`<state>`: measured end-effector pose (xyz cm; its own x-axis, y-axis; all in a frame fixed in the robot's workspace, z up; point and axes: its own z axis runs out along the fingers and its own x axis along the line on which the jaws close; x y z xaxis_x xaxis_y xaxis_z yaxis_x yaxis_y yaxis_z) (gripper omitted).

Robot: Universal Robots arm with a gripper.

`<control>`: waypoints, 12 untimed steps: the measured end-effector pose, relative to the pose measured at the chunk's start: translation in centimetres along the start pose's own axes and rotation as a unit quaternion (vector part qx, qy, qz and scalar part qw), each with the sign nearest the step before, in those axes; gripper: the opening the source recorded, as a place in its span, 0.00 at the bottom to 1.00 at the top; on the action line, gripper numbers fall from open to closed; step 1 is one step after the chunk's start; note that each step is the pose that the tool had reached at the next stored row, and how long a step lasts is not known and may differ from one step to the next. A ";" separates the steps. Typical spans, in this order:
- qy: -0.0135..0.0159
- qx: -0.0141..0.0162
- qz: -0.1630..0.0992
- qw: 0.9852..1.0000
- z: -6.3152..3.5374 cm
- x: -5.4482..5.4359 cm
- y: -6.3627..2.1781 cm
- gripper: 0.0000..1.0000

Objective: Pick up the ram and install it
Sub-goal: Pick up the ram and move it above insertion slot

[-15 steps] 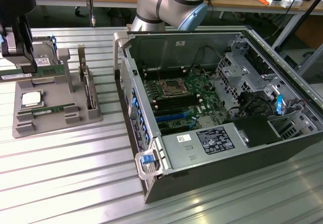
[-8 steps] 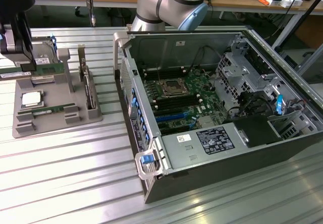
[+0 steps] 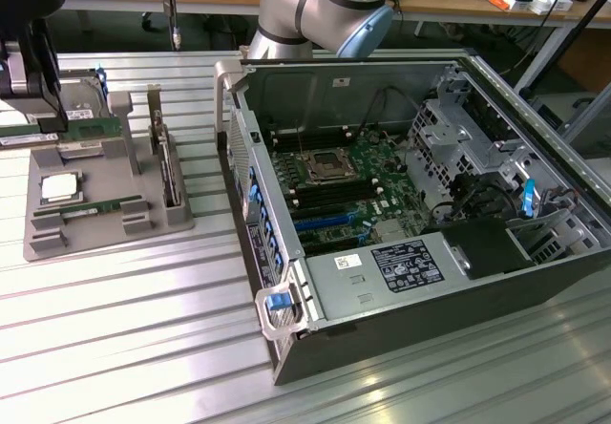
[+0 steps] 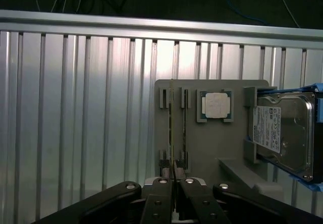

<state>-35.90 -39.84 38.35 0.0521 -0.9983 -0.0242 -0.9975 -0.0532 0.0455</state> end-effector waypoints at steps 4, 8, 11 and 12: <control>0.000 0.000 0.000 1.000 -0.21 0.0 0.01 0.12; 0.000 0.000 0.000 1.000 -0.37 0.0 0.02 0.12; 0.000 0.000 0.000 1.000 -0.50 0.0 0.02 0.12; 0.000 0.000 0.000 1.000 -0.54 0.0 0.03 0.12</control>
<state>-35.90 -39.84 38.89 0.0521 -0.9984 -0.0242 -0.9975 -0.0532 0.0456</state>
